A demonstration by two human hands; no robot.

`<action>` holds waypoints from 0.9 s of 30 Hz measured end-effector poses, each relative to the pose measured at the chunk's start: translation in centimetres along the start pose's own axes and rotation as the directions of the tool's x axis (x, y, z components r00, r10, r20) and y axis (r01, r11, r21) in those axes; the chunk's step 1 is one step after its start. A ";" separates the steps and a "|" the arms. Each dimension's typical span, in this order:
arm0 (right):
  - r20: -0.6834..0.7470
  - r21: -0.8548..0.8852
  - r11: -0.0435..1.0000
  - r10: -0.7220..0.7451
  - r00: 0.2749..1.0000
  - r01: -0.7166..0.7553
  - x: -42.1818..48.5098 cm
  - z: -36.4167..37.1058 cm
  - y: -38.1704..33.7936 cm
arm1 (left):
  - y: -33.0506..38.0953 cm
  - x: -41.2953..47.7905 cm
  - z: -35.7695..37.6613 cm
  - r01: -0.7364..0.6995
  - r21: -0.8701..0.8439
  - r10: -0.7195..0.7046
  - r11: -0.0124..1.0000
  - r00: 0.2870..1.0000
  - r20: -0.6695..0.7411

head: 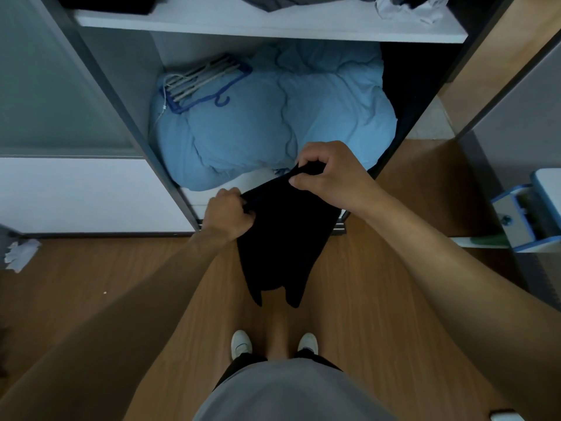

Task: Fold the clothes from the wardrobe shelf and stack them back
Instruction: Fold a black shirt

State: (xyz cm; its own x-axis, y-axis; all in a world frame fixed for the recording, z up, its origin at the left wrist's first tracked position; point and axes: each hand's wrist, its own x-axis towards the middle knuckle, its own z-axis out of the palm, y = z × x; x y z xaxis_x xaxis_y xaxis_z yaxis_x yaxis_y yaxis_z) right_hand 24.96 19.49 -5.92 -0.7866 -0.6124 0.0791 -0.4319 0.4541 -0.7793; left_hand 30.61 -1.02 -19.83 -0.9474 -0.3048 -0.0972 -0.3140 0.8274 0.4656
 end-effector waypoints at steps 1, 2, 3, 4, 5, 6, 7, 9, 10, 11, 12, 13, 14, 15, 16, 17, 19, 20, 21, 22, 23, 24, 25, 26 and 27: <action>0.003 0.026 0.999 0.023 1.000 -0.023 -0.2 -0.1 0.2 | -0.7 0.0 -0.1 0.007 0.016 -0.007 1.000 0.999 -0.033; 0.011 0.051 0.998 0.040 0.999 -0.041 -0.4 -0.1 0.4 | -1.3 0.0 -0.2 0.018 0.009 -0.018 1.000 0.998 -0.063; 0.023 0.069 0.996 0.050 0.998 -0.051 -0.5 0.0 0.4 | -1.8 0.0 -0.2 0.037 -0.012 -0.038 0.999 0.996 -0.086; 0.035 0.074 0.996 0.054 0.998 -0.056 -0.5 0.1 0.3 | -2.0 0.0 -0.1 0.058 -0.046 -0.062 0.997 0.994 -0.094; 0.048 0.062 0.996 0.056 0.997 -0.059 -0.4 0.3 0.2 | -2.1 0.2 -0.1 0.068 -0.095 -0.077 0.993 0.993 -0.091; 0.067 0.032 0.998 0.059 0.996 -0.062 -0.2 0.6 0.1 | -2.1 0.3 0.0 0.068 -0.160 -0.083 0.985 0.993 -0.087; 0.093 -0.002 0.998 0.065 0.994 -0.065 0.0 0.8 0.0 | -2.1 0.4 0.1 0.063 -0.233 -0.085 0.970 0.993 -0.086; 0.159 -0.052 0.996 0.080 0.984 -0.073 0.2 0.9 0.1 | -2.0 0.4 -0.2 0.051 -0.342 -0.092 0.938 0.990 -0.103; 0.192 -0.079 0.994 0.086 0.978 -0.072 0.3 0.8 0.2 | -2.0 0.4 -0.4 0.036 -0.364 -0.085 0.931 0.989 -0.119; 0.226 -0.116 0.991 0.092 0.970 -0.067 0.3 0.6 0.5 | -2.2 0.4 -0.7 0.018 -0.372 -0.072 0.928 0.989 -0.131; 0.264 -0.157 0.986 0.098 0.959 -0.057 0.3 0.4 0.7 | -2.4 0.5 -0.9 0.003 -0.370 -0.058 0.929 0.989 -0.137; 0.306 -0.191 0.981 0.104 0.946 -0.046 0.3 0.3 1.0 | -2.6 0.5 -1.1 -0.008 -0.359 -0.045 0.933 0.989 -0.139; 0.345 -0.208 0.977 0.109 0.932 -0.037 0.2 0.4 1.2 | -2.9 0.6 -1.2 -0.017 -0.333 -0.031 0.943 0.990 -0.136; 0.375 -0.208 0.977 0.114 0.920 -0.036 0.1 0.5 1.3 | -3.1 0.7 -1.2 -0.025 -0.285 -0.012 0.958 0.992 -0.127; 0.392 -0.201 0.979 0.117 0.912 -0.039 0.0 0.8 1.5 | -3.4 0.7 -1.2 -0.026 -0.217 0.001 0.976 0.993 -0.114; 0.398 -0.198 0.979 0.116 0.910 -0.038 -0.1 1.0 1.6 | -3.7 0.8 -1.1 -0.018 -0.144 0.003 0.989 0.994 -0.106; 0.389 -0.228 0.973 0.113 0.914 -0.023 -0.1 1.4 1.6 | -4.5 0.7 -0.9 0.035 -0.031 -0.038 0.999 0.994 -0.102; 0.383 -0.259 0.966 0.117 0.916 -0.015 0.0 1.5 1.6 | -5.0 0.6 -0.8 0.083 0.004 -0.082 0.997 0.992 -0.094; 0.379 -0.297 0.955 0.121 0.917 -0.003 0.1 1.5 1.5 | -5.5 0.5 -0.7 0.127 0.029 -0.125 0.991 0.989 -0.079; 0.382 -0.347 0.938 0.131 0.915 0.011 0.2 1.4 1.6 | -6.0 0.4 -0.7 0.155 0.034 -0.153 0.987 0.986 -0.061; 0.386 -0.409 0.912 0.148 0.911 0.025 0.2 1.5 1.7 | -6.2 0.4 -0.5 0.163 0.018 -0.162 0.986 0.986 -0.045; 0.388 -0.475 0.879 0.170 0.906 0.038 0.2 1.5 1.7 | -6.2 0.4 -0.4 0.164 -0.016 -0.165 0.986 0.986 -0.040; 0.386 -0.529 0.847 0.190 0.903 0.048 0.3 1.6 1.6 | -6.0 0.4 -0.3 0.168 -0.065 -0.171 0.984 0.984 -0.045; 0.372 -0.561 0.827 0.212 0.904 0.037 0.3 1.6 1.6 | -5.7 0.5 -0.3 0.169 -0.119 -0.177 0.978 0.983 -0.055; 0.347 -0.577 0.817 0.235 0.908 0.009 0.4 1.5 1.6 | -5.4 0.6 -0.3 0.158 -0.167 -0.171 0.973 0.983 -0.064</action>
State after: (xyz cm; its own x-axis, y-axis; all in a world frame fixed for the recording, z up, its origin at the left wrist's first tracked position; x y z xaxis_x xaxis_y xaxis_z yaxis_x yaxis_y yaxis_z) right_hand 24.68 18.99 -8.07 -0.6622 -0.6740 -0.3274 -0.6145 0.7385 -0.2775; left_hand 31.79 -5.81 -22.17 -0.8740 -0.4711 -0.1193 -0.4453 0.6780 0.5849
